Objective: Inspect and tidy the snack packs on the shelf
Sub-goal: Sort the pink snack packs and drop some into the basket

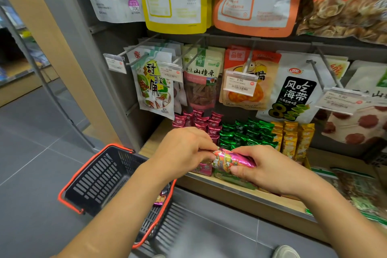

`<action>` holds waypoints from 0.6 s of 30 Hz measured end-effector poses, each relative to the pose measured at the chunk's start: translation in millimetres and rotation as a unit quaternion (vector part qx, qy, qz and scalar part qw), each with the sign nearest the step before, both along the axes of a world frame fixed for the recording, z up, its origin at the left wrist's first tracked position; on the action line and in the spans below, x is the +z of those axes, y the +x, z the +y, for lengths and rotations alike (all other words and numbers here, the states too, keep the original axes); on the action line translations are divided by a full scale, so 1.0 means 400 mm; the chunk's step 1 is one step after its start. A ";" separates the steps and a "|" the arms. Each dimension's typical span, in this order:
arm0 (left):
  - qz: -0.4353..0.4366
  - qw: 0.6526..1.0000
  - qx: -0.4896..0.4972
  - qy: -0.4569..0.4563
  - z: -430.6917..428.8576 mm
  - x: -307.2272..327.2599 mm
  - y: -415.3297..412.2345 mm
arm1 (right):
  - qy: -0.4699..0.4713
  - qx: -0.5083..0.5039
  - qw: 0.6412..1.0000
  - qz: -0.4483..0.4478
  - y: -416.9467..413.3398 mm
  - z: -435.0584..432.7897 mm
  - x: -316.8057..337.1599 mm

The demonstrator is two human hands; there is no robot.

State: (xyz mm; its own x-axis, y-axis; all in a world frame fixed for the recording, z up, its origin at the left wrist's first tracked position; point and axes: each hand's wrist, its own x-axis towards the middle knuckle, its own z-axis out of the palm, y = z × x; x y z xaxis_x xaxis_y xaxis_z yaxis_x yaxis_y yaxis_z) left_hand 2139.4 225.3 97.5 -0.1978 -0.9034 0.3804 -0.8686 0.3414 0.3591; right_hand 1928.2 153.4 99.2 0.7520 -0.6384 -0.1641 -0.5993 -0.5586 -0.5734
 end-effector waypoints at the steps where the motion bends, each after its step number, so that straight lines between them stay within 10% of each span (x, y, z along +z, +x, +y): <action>1: 0.013 1.000 0.000 -0.004 -0.001 -0.001 -0.002 | 0.011 -0.001 1.000 -0.009 0.001 0.001 0.001; 9: 0.132 0.989 0.058 0.036 0.002 0.002 0.040 | 0.109 -0.071 0.984 -0.123 -0.028 -0.012 0.057; 18: 0.145 0.988 0.021 0.048 0.006 -0.013 -0.033 | 0.010 -0.145 0.974 -0.172 0.010 0.019 0.042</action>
